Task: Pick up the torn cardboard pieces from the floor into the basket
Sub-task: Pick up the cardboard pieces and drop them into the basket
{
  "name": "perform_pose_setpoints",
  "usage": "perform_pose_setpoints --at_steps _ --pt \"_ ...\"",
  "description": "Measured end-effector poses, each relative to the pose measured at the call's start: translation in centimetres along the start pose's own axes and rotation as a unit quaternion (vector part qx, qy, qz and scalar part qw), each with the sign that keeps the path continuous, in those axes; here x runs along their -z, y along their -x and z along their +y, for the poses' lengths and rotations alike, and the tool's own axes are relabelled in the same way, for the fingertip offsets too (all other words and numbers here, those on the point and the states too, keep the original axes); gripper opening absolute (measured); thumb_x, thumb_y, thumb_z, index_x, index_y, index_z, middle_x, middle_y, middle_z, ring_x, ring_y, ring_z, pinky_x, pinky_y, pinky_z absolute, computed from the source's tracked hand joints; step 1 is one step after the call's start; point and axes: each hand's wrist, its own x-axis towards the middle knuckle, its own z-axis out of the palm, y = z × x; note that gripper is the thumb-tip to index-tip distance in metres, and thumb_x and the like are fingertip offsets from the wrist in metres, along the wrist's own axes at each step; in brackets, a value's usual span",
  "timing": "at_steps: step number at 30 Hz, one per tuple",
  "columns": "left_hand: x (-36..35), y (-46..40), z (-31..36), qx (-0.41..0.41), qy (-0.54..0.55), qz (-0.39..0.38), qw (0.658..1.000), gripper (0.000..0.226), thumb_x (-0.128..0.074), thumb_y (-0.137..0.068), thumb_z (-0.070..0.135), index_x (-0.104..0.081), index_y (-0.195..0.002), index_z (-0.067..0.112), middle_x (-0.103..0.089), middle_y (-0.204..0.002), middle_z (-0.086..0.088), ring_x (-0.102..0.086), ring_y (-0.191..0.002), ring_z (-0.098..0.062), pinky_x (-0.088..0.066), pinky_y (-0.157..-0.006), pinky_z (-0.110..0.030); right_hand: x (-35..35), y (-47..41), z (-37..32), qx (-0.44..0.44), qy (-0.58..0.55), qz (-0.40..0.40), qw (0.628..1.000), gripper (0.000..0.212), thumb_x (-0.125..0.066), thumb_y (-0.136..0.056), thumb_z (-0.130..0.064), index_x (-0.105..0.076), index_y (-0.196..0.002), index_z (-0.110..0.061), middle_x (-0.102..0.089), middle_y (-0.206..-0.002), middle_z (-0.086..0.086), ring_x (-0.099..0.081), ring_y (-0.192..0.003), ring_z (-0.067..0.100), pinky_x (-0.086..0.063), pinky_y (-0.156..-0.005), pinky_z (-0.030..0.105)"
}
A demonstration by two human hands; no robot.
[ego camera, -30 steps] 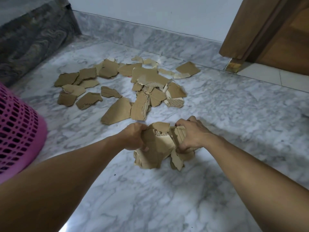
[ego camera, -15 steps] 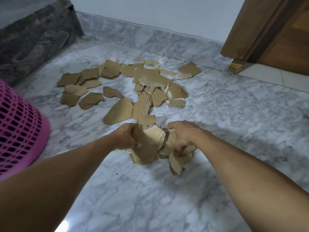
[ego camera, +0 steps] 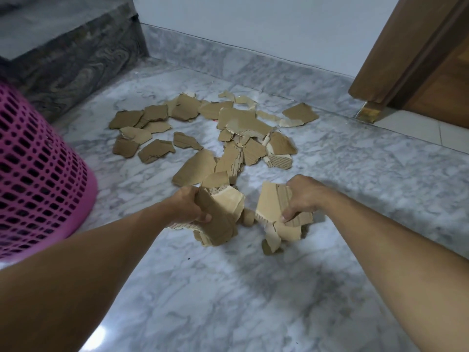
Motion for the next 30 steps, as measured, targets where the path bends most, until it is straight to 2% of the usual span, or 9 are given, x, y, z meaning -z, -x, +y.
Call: perform_pose_setpoints --at_steps 2,6,11,14,17,21,25,27,30 --pt "0.3 0.3 -0.1 0.004 0.008 0.001 1.000 0.045 -0.081 -0.073 0.003 -0.053 -0.107 0.012 -0.053 -0.094 -0.001 -0.057 -0.089 -0.019 -0.056 -0.073 -0.031 1.3 0.1 0.1 -0.020 -0.017 0.024 0.999 0.067 -0.095 -0.048 -0.041 -0.058 -0.095 -0.010 -0.065 -0.098 0.006 -0.063 -0.092 0.025 -0.052 -0.075 0.031" --pt "0.7 0.4 -0.9 0.013 -0.002 0.002 1.000 0.045 -0.084 -0.069 0.006 -0.059 -0.106 0.009 -0.060 -0.107 -0.011 -0.061 -0.101 -0.028 -0.057 -0.086 -0.042 2.3 0.4 -0.6 -0.036 -0.076 0.052 0.995 0.069 -0.095 -0.049 -0.040 -0.058 -0.098 -0.009 -0.066 -0.100 0.007 -0.061 -0.093 0.026 -0.051 -0.076 0.032" --pt "0.6 0.5 -1.4 0.037 0.038 0.000 0.999 0.040 -0.079 -0.074 0.000 -0.058 -0.107 0.006 -0.059 -0.095 -0.007 -0.062 -0.086 -0.022 -0.057 -0.059 -0.025 -2.9 0.9 -3.1 -0.006 -0.077 0.022 0.997 0.080 -0.093 -0.051 -0.042 -0.057 -0.116 -0.014 -0.064 -0.115 0.004 -0.059 -0.103 0.024 -0.051 -0.083 0.032" --pt "0.9 0.6 -1.9 0.044 0.039 0.003 0.998 0.042 -0.080 -0.073 0.001 -0.058 -0.109 0.005 -0.061 -0.101 -0.011 -0.064 -0.092 -0.026 -0.060 -0.071 -0.033 -5.5 0.8 -4.8 -0.019 -0.061 0.052 0.997 0.086 -0.088 -0.051 -0.050 -0.051 -0.121 -0.018 -0.048 -0.125 0.007 -0.047 -0.117 0.027 -0.048 -0.084 0.034" --pt "1.4 0.6 -2.2 0.049 0.048 0.014 0.998 0.038 -0.078 -0.075 -0.001 -0.056 -0.104 0.008 -0.061 -0.096 -0.008 -0.062 -0.084 -0.020 -0.056 -0.058 -0.024 -6.4 1.2 -6.7 -0.070 -0.052 0.054 0.995 0.091 -0.087 -0.052 -0.050 -0.044 -0.125 -0.016 -0.032 -0.129 0.009 -0.035 -0.124 0.031 -0.044 -0.080 0.036" --pt "1.7 0.7 -2.7 0.054 0.057 0.020 0.997 0.035 -0.078 -0.074 -0.004 -0.058 -0.101 0.006 -0.063 -0.096 -0.012 -0.065 -0.092 -0.028 -0.060 -0.077 -0.039 -5.8 1.0 -7.3 -0.066 -0.098 0.031 0.993 0.087 -0.091 -0.053 -0.043 -0.048 -0.121 -0.012 -0.051 -0.120 0.007 -0.055 -0.115 0.029 -0.048 -0.076 0.031" --pt "1.5 1.1 -3.2 0.066 0.079 0.019 0.995 0.037 -0.077 -0.074 -0.005 -0.056 -0.103 0.006 -0.059 -0.094 -0.008 -0.062 -0.081 -0.021 -0.057 -0.058 -0.026 -5.1 0.6 -7.2 -0.046 -0.114 -0.011 0.992 0.062 -0.092 -0.054 -0.034 -0.055 -0.099 -0.011 -0.063 -0.099 0.003 -0.063 -0.092 0.022 -0.046 -0.064 0.026" --pt "1.6 1.2 -3.4 0.068 0.078 0.015 0.995 0.041 -0.078 -0.074 -0.004 -0.057 -0.108 0.004 -0.060 -0.099 -0.011 -0.063 -0.085 -0.023 -0.058 -0.060 -0.028 -4.4 0.0 -6.5 -0.045 -0.149 -0.020 0.988 0.070 -0.094 -0.054 -0.029 -0.056 -0.108 -0.007 -0.065 -0.107 0.004 -0.063 -0.097 0.023 -0.053 -0.072 0.028" --pt "1.6 1.1 -3.8 0.073 0.081 0.009 0.994 0.042 -0.078 -0.073 -0.004 -0.059 -0.110 0.002 -0.062 -0.106 -0.014 -0.065 -0.095 -0.030 -0.060 -0.077 -0.039 -1.7 -0.7 -4.4 -0.048 -0.187 0.013 0.981 0.078 -0.097 -0.048 -0.027 -0.059 -0.111 -0.003 -0.065 -0.113 0.004 -0.061 -0.106 0.025 -0.053 -0.088 0.033"
